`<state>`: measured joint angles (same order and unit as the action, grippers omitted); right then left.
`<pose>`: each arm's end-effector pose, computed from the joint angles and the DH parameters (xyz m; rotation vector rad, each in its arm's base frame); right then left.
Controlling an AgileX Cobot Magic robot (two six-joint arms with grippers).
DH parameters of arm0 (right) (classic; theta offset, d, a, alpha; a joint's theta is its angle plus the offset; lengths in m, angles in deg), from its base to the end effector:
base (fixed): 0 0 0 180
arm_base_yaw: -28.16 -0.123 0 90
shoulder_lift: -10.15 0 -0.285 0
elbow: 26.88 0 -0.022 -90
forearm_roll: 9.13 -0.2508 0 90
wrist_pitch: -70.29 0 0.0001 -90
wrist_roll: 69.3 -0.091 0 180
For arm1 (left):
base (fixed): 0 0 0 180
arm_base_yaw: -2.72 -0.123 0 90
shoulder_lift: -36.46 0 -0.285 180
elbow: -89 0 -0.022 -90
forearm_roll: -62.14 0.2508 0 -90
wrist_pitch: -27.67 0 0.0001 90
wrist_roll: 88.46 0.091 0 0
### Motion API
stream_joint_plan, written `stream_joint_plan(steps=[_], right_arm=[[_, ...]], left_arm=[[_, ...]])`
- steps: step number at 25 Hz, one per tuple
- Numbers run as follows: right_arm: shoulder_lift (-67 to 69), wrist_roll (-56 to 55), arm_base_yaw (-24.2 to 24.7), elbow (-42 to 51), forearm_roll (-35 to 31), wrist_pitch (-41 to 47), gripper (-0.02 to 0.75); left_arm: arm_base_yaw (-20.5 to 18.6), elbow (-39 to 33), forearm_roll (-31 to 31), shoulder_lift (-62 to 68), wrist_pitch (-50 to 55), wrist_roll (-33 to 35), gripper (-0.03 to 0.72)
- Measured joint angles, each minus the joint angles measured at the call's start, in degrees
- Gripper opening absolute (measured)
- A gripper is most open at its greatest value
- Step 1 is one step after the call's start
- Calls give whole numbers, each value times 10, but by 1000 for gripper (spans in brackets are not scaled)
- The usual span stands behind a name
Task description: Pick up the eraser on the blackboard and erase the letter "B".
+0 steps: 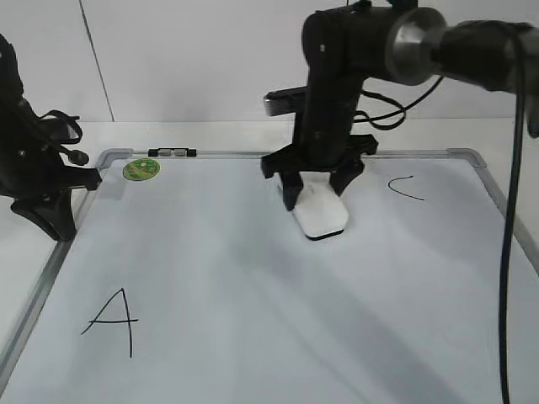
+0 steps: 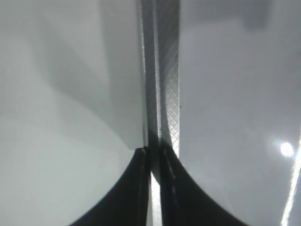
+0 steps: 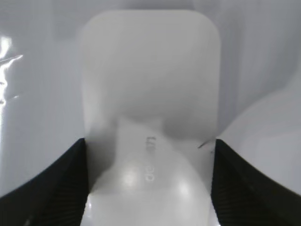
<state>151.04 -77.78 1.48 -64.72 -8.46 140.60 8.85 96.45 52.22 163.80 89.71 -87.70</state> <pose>0.4301 0.2150 0.1772 -0.4838 2.9886 0.0368 0.3949 -0.0564 0.1538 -0.0562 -3.0918 0.2320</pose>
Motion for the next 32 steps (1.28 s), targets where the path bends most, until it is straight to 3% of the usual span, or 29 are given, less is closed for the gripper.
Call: stream_joint_plan(steps=[7, 11, 25, 32], right_arm=[[1, 10, -105, 0, -12, -2, 533], [-4, 15, -125, 9, -21, -4, 533], [-62, 14, -123, 118, -12, -38, 533], [-64, 11, -51, 119, -22, -24, 533]], left_arm=[[0, 0, 1, 0, 4, 0, 20], [0, 0, 2, 0, 9, 0, 20], [0, 0, -8, 1, 19, 0, 20], [0, 0, -10, 2, 19, -8, 20]])
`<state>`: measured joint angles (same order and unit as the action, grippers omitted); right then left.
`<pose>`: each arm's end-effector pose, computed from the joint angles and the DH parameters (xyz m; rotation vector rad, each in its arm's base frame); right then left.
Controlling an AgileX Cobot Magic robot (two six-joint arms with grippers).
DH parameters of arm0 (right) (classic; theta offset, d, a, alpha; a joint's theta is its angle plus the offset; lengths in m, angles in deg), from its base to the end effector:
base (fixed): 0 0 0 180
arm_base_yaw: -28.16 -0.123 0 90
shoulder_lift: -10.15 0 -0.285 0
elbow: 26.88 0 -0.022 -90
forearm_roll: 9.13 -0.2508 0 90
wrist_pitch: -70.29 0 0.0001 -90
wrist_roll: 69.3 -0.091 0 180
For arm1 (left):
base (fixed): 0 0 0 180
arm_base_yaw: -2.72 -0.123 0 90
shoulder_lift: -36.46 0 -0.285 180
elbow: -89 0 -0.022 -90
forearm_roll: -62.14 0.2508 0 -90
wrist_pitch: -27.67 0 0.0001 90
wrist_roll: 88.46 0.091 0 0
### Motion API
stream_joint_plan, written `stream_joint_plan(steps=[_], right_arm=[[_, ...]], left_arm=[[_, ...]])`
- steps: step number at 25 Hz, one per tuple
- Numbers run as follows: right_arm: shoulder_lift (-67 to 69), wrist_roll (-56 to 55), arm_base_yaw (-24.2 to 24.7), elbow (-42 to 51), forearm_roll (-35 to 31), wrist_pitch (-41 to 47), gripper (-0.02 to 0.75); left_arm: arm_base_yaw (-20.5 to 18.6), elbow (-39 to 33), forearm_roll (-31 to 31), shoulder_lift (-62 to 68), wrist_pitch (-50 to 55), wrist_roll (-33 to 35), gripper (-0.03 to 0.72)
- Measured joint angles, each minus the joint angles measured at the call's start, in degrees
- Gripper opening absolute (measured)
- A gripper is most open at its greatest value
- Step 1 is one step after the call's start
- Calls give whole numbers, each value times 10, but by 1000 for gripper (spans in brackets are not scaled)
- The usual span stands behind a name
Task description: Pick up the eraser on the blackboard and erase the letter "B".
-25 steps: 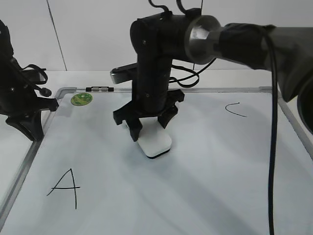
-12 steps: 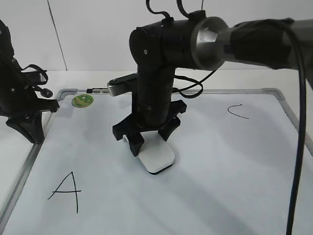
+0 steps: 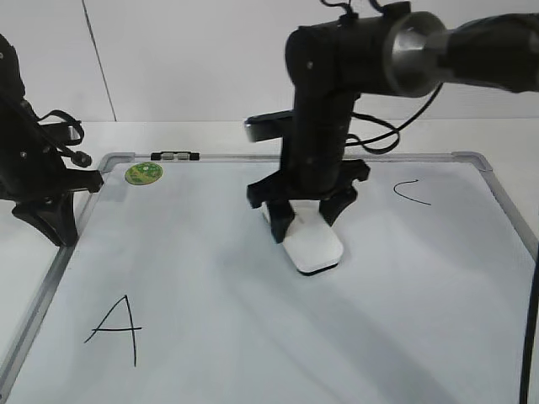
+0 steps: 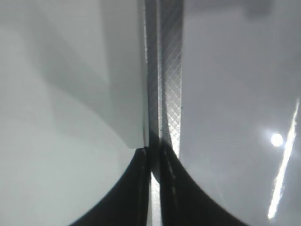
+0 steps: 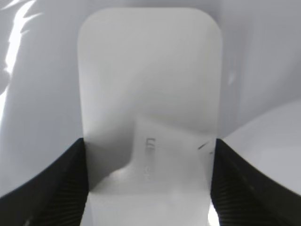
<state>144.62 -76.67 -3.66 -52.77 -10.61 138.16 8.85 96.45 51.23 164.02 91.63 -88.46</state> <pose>0.3812 0.2391 0.1765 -0.6409 3.0234 0.0674 0.3920 -0.0577 0.1527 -0.0261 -3.0516 0.2509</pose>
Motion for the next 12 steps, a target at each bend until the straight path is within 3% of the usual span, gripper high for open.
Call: stream_joint_plan(steps=[6, 12], right_arm=[[-2, -9, 87, 0, -2, 3, 533], [-13, 8, 104, 7, -34, 3, 533]], left_arm=[[0, 0, 0, 0, 0, 0, 20], [0, 0, 0, 0, 1, 0, 20]])
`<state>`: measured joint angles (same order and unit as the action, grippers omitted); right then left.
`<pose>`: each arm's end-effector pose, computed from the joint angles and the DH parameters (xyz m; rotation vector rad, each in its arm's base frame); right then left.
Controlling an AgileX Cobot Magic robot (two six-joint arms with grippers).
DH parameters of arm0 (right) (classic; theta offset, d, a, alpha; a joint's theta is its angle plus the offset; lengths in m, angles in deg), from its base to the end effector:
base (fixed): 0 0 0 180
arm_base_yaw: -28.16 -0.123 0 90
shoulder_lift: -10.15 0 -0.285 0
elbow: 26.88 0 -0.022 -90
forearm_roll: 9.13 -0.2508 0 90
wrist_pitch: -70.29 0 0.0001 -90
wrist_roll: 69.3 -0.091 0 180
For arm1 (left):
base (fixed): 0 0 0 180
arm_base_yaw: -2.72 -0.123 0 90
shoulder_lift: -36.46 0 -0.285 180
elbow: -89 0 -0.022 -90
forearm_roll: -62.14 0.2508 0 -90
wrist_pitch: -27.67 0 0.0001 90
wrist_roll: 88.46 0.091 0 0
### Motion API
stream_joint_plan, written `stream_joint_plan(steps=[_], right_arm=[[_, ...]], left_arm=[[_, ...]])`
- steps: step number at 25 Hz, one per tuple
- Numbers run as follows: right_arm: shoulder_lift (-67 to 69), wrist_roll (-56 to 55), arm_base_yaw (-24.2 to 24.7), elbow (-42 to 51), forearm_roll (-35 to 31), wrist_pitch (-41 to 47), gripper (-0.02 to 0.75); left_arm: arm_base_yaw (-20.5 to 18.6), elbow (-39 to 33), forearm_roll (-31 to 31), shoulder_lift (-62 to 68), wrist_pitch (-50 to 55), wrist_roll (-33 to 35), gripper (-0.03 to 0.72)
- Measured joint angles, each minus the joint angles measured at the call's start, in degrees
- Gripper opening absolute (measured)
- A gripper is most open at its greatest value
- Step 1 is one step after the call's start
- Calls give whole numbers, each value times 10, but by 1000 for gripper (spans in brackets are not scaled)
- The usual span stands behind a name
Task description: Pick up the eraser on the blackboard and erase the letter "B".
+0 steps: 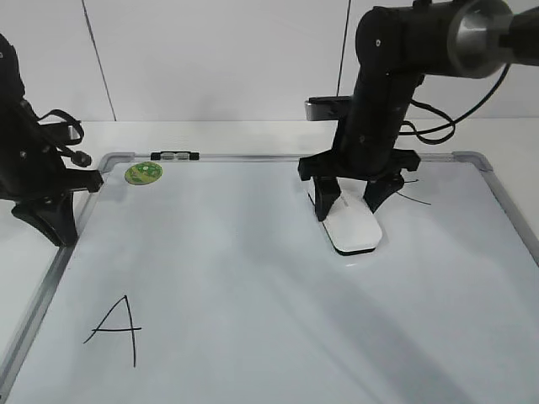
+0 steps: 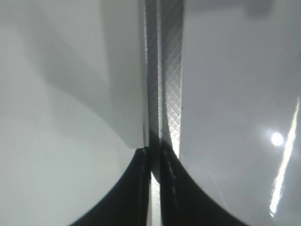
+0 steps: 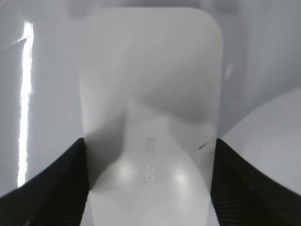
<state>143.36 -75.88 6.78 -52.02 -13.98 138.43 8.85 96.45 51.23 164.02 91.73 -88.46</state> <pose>0.4131 0.1694 0.1833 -0.3540 3.0730 0.1443 0.3918 -0.0577 0.1527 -0.0263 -3.0499 0.2507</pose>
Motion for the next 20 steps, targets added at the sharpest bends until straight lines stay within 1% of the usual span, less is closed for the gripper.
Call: stream_joint_plan(steps=[4, 9, 15, 18, 20], right_arm=[[-27, 9, 3, 12, -3, 14, 533], [-116, 12, 3, 13, -2, 18, 533], [-197, 2, 6, 22, 39, 22, 533], [-233, 0, 23, 53, 48, 23, 533], [-258, -1, 53, 79, 48, 25, 533]], left_arm=[[0, 0, 0, 0, 1, 0, 20], [0, 0, 0, 0, 1, 0, 20], [0, 0, 1, 0, 1, 0, 20], [0, 0, 1, 0, 1, 0, 20], [0, 0, 1, 0, 1, 0, 20]])
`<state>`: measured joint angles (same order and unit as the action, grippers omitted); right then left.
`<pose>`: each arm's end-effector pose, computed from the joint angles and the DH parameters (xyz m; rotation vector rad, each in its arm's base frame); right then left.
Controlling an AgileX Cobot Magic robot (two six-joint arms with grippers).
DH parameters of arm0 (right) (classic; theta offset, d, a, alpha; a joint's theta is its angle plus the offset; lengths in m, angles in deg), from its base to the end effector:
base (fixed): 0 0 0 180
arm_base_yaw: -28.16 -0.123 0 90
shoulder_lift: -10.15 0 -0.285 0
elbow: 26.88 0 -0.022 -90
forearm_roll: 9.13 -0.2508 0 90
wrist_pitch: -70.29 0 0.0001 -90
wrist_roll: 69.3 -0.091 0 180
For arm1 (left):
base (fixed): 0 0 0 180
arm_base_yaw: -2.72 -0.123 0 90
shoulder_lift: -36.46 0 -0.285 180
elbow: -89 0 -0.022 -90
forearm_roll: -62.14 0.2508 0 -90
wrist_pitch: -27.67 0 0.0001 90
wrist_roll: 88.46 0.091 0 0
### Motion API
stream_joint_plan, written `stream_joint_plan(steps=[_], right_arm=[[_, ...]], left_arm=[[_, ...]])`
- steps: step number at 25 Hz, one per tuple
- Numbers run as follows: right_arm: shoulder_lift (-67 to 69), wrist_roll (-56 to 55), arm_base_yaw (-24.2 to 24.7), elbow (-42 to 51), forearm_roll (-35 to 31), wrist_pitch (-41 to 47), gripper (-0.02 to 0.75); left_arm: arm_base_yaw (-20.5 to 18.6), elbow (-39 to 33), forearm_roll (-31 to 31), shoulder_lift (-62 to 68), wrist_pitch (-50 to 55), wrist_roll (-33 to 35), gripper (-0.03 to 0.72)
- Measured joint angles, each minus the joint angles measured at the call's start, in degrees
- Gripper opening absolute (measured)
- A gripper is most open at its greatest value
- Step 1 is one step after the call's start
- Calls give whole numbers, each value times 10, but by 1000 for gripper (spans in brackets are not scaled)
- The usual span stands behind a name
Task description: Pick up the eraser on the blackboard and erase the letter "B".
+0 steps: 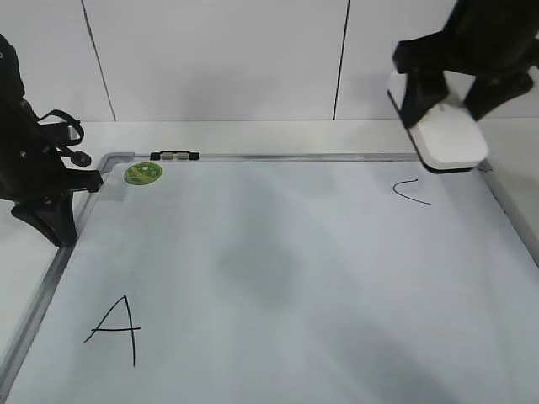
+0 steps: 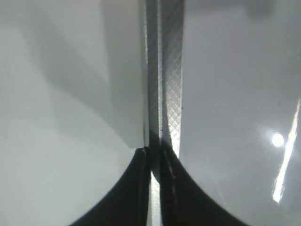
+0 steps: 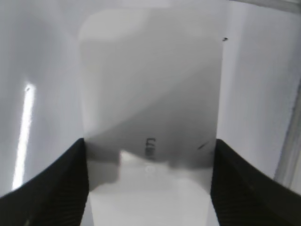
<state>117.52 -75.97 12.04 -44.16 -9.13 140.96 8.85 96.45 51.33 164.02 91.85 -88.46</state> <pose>0.3514 0.1016 0.3307 -0.2315 2.8013 0.0941 0.3916 -0.0575 0.1527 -0.0278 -3.0480 0.2482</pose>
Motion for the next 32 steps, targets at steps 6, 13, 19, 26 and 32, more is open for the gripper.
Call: stream_joint_plan(steps=[6, 13, 19, 26, 32], right_arm=[[-44, 5, 110, 70, -3, 1, 532], [-60, 28, 183, 136, -5, 1, 533], [-27, 74, 183, 170, -28, -2, 532], [39, 91, 184, 170, -32, -23, 532], [77, 92, 184, 170, -29, -38, 532]], left_arm=[[0, 0, 0, 0, 0, 0, 20], [0, 0, 1, 0, 0, 0, 20], [0, 0, 1, 0, 0, 0, 20], [0, 0, 1, 0, 0, 0, 20], [0, 0, 1, 0, 0, 0, 20]])
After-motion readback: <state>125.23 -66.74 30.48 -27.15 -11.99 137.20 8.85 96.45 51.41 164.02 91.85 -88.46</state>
